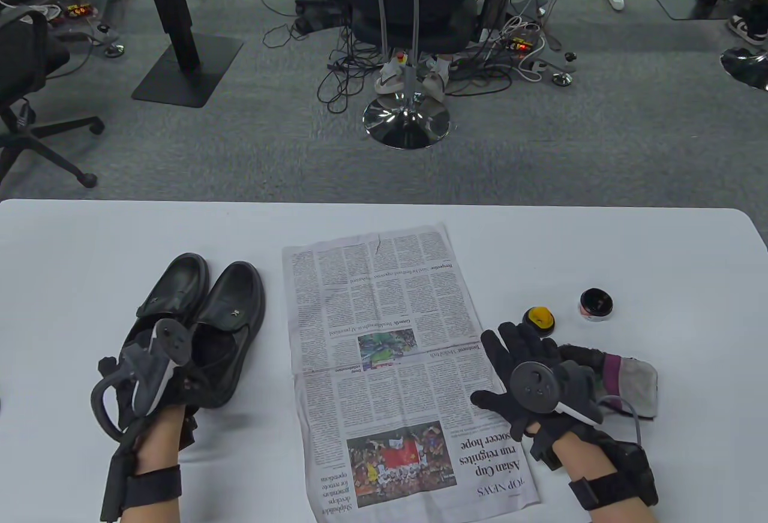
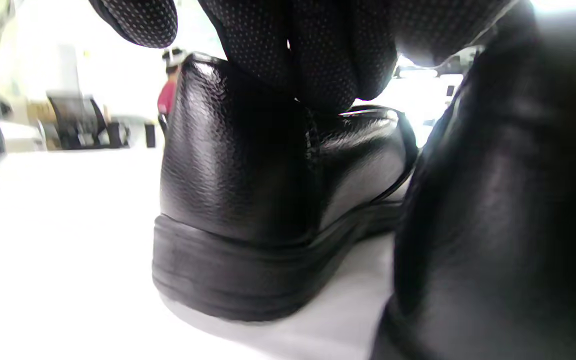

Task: Dip and apply built-in sponge shoe polish on shoes

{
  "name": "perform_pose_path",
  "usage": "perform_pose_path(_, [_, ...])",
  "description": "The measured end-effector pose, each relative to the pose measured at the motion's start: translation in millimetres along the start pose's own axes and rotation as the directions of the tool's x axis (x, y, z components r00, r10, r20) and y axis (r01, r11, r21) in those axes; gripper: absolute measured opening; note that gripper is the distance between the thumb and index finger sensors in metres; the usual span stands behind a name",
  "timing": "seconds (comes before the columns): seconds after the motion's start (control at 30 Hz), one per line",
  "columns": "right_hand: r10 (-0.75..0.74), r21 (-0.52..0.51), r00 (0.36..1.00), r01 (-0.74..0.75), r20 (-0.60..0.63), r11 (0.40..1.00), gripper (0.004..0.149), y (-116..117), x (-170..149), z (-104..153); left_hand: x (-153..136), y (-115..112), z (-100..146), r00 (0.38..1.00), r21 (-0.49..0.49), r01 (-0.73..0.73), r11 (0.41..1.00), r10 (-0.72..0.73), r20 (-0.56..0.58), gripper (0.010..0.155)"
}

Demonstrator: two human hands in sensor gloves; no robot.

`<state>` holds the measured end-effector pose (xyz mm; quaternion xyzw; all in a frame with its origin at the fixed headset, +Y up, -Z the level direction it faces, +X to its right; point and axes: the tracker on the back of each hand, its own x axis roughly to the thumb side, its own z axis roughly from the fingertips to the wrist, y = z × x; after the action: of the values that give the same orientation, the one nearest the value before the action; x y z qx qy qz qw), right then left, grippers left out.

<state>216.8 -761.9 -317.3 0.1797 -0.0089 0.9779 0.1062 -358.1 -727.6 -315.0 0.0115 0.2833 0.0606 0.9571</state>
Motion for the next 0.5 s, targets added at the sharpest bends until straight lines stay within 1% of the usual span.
perform_pose_path(0.03, [-0.001, 0.001, 1.000, 0.001, -0.007, 1.000, 0.094, 0.1, -2.0, 0.0, -4.2, -0.2, -3.0, 0.998, -0.032, -0.055, 0.998, 0.055, 0.003, 0.050])
perform_pose_path(0.07, [-0.001, 0.001, 1.000, 0.001, -0.009, 1.000, 0.094, 0.3, -3.0, 0.0, -7.0, -2.0, -6.3, 0.999, -0.057, -0.041, 0.998, 0.040, -0.014, 0.052])
perform_pose_path(0.1, [-0.001, 0.000, 1.000, 0.001, -0.010, 1.000, 0.094, 0.5, -3.5, 0.1, -9.3, -4.9, -9.1, 1.000, -0.079, -0.003, 0.997, 0.002, -0.013, 0.053])
perform_pose_path(0.13, [0.000, 0.001, 1.000, 0.000, -0.011, 1.000, 0.094, 0.8, -3.9, 0.1, -11.7, -12.9, -14.2, 0.999, -0.128, 0.046, 0.991, -0.045, 0.008, 0.054])
perform_pose_path(0.17, [0.001, 0.003, 1.000, -0.001, -0.011, 1.000, 0.094, 1.2, -3.9, 0.1, -12.3, -17.2, -16.5, 0.997, -0.145, 0.082, 0.986, -0.080, 0.020, 0.056])
perform_pose_path(0.2, [0.002, 0.004, 1.000, -0.002, -0.009, 1.000, 0.094, 1.6, -3.2, 0.1, -12.3, -20.2, -18.3, 0.990, -0.139, 0.142, 0.980, -0.140, 0.028, 0.059])
perform_pose_path(0.23, [0.004, 0.006, 1.000, -0.004, -0.005, 1.000, 0.094, 2.1, -2.0, -0.1, -10.5, -22.9, -20.6, 0.985, -0.120, 0.173, 0.978, -0.169, 0.047, 0.062])
perform_pose_path(0.27, [0.006, 0.008, 1.000, -0.006, -0.002, 1.000, 0.094, 2.5, -1.1, -0.1, -9.0, -24.9, -21.4, 0.980, -0.100, 0.199, 0.975, -0.196, 0.037, 0.064])
perform_pose_path(0.33, [0.013, 0.008, 1.000, -0.013, 0.008, 1.000, 0.093, 3.4, 1.9, -0.1, -4.8, -33.8, -22.9, 0.961, -0.060, 0.277, 0.959, -0.275, 0.040, 0.064])
perform_pose_path(0.37, [0.017, 0.011, 1.000, -0.017, 0.013, 1.000, 0.093, 3.7, 3.6, -0.1, -2.2, -36.2, -22.1, 0.938, -0.002, 0.345, 0.939, -0.345, 0.029, 0.061])
perform_pose_path(0.4, [0.021, 0.010, 1.000, -0.021, 0.020, 1.000, 0.093, 4.0, 5.5, 0.0, 0.5, -35.5, -21.2, 0.921, 0.071, 0.382, 0.921, -0.386, 0.048, 0.053])
perform_pose_path(0.43, [0.024, 0.009, 0.999, -0.025, 0.024, 1.000, 0.093, 3.9, 6.8, 0.0, -0.2, -35.1, -22.4, 0.924, 0.088, 0.374, 0.923, -0.379, 0.049, 0.046])
perform_pose_path(0.47, [0.029, 0.007, 0.999, -0.029, 0.027, 1.000, 0.093, 3.3, 8.1, 0.2, -2.2, -35.6, -22.8, 0.934, 0.079, 0.351, 0.933, -0.355, 0.048, 0.040])
perform_pose_path(0.5, [0.034, 0.001, 0.999, -0.034, 0.030, 0.999, 0.093, 2.4, 9.0, 0.4, -5.8, -35.9, -22.3, 0.943, 0.097, 0.322, 0.942, -0.328, 0.052, 0.036])
